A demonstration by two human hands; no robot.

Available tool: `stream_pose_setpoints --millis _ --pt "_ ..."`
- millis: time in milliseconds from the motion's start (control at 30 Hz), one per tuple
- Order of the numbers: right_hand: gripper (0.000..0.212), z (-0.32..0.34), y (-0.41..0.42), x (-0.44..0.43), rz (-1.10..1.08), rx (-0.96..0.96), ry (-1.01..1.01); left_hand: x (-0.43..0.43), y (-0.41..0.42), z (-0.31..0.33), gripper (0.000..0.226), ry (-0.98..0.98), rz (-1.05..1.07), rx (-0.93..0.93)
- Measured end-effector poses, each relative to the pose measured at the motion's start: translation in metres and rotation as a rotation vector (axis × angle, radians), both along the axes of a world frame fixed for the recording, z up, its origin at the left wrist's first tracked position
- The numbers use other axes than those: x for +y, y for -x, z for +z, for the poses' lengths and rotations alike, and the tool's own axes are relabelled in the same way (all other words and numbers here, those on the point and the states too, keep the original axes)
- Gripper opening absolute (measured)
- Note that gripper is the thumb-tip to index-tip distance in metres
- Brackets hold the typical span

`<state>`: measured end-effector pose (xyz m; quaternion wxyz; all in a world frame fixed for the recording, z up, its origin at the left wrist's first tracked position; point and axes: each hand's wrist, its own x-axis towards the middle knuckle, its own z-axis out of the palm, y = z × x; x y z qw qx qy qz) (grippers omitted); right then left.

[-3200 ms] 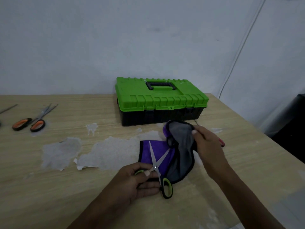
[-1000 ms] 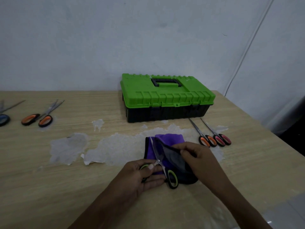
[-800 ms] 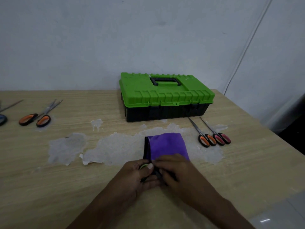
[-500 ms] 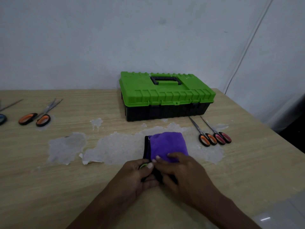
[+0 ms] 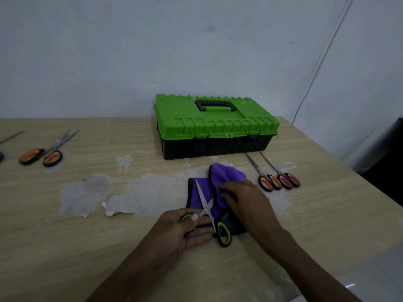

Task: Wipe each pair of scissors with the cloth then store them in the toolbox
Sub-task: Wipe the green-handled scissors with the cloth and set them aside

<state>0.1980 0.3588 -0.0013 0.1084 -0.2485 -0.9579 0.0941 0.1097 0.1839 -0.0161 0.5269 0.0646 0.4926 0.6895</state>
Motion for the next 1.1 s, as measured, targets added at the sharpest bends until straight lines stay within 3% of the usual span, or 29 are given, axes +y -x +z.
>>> stream_pose_setpoints --millis 167,300,400,533,733,1100 --pt "0.015 0.009 -0.007 0.019 -0.142 0.464 0.254 0.0 -0.001 0.001 0.023 0.032 0.023 0.039" --pt "0.02 0.02 -0.014 0.03 -0.207 0.584 0.642 0.001 -0.003 0.001 0.02 0.046 0.041 0.075" --pt "0.026 0.029 -0.017 0.022 -0.116 0.561 0.715 0.002 -0.004 0.001 0.019 0.05 0.053 0.067" --pt "0.014 0.034 -0.015 0.011 0.009 0.514 0.641 0.004 -0.004 0.001 0.018 0.055 0.056 0.069" --pt "0.011 0.005 0.002 -0.019 0.263 0.127 0.334 0.006 -0.004 0.002 0.011 0.046 0.063 0.067" --pt "0.01 0.014 0.029 -0.008 0.303 -0.019 0.308 0.006 -0.004 0.002 0.017 0.049 0.057 0.055"
